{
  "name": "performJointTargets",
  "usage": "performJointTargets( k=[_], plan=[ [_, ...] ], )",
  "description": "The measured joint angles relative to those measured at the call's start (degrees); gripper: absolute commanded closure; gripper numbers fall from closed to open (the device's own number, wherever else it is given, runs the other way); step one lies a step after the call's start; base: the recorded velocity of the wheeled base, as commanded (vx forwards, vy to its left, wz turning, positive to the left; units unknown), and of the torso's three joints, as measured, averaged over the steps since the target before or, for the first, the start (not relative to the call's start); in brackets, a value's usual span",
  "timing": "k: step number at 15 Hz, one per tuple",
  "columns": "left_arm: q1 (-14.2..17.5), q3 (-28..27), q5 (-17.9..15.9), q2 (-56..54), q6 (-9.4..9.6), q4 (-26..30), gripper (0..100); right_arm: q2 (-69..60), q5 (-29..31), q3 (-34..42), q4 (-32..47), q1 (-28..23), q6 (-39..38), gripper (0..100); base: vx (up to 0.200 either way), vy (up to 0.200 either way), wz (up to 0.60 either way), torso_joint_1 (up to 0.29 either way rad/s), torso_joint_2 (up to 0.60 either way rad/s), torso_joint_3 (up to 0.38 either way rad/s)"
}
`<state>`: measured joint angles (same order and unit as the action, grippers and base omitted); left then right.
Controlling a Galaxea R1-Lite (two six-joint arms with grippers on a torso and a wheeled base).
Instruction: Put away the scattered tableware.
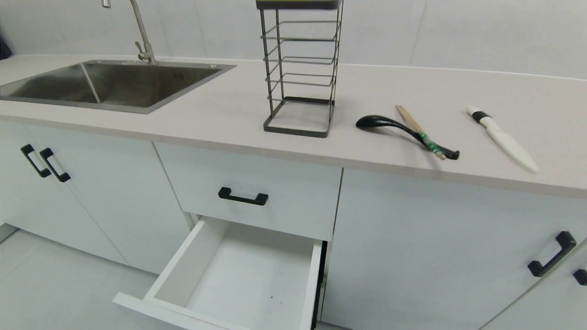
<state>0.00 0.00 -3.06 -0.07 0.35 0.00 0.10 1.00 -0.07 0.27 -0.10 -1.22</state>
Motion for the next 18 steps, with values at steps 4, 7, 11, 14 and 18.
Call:
performJointTargets(
  k=[4,7,11,14,18],
  plan=[
    [0.00,0.00,-0.02,0.00,-0.02,0.00,0,0.00,-0.02,-0.02,-0.02,0.00,0.00,100,0.000,0.000,0.00,0.220,-0.56,-0.206],
    [0.00,0.00,-0.02,0.00,0.00,0.00,0,0.00,-0.02,-0.02,0.00,0.00,0.00,100,0.000,0.000,0.00,0.103,-0.48,-0.219],
    [0.00,0.00,-0.02,0.00,-0.02,0.00,0,0.00,0.00,-0.02,0.00,0.02,0.00,100,0.000,0.000,0.00,0.332,-0.48,-0.227],
    [0.00,0.00,-0.02,0.00,0.00,0.02,0,0.00,-0.02,-0.02,0.00,0.00,0.00,100,0.000,0.000,0.00,0.295,-0.50,-0.235],
    [0.00,0.00,0.00,0.00,-0.02,-0.05,0,0.00,-0.02,-0.04,-0.05,0.00,-0.01,100,0.000,0.000,0.00,0.262,-0.49,-0.231]
  ],
)
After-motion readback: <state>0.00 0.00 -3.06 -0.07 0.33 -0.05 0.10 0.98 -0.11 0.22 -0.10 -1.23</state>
